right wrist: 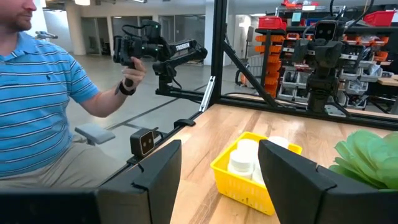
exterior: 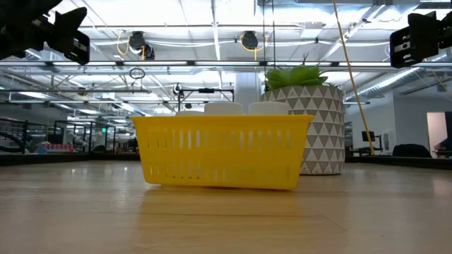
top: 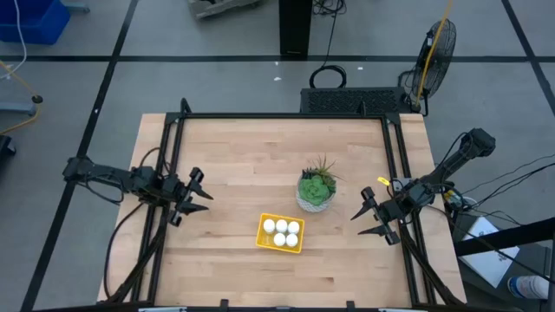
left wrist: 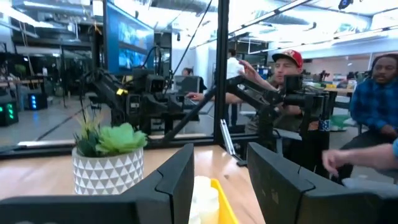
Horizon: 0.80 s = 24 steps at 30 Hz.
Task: Pick and place pill bottles into a basket
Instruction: Return to Home Position
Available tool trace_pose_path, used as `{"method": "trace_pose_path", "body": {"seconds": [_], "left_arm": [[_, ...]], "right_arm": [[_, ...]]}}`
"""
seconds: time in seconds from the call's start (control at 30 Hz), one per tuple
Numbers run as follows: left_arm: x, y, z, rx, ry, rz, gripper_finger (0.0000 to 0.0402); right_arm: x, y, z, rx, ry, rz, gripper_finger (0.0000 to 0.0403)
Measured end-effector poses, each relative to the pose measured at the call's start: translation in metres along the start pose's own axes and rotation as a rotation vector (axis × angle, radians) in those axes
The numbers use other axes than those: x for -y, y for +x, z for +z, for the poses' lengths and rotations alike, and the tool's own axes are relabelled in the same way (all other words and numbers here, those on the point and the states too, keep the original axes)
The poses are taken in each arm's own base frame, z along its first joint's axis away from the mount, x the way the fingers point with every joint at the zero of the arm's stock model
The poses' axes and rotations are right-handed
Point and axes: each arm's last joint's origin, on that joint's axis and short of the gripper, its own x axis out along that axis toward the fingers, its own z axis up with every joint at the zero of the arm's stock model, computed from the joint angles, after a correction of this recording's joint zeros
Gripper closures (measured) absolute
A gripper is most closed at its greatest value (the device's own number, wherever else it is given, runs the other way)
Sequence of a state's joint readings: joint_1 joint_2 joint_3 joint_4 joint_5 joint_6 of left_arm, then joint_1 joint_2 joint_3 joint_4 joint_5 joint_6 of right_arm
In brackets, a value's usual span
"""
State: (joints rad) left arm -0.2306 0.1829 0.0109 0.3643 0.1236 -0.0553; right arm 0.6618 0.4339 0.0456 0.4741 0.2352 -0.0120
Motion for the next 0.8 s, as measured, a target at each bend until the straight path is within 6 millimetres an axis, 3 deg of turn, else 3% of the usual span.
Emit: {"method": "trace_pose_path", "body": {"seconds": [0.17,0.5,0.8], "left_arm": [[0.001,-0.004,-0.002,-0.056,-0.055,-0.003,0.0249],[0.005,-0.011,0.004,-0.009,-0.080,-0.106,0.0249],[0.007,-0.013,0.005,-0.025,-0.087,-0.170,0.0249]], "right_arm": [[0.000,0.000,0.000,-0.002,0.000,0.003,0.0195],[0.005,-0.001,0.001,0.013,0.002,-0.038,0.0195],[0.021,-0.010,0.016,0.169,0.020,-0.164,0.0195]]}}
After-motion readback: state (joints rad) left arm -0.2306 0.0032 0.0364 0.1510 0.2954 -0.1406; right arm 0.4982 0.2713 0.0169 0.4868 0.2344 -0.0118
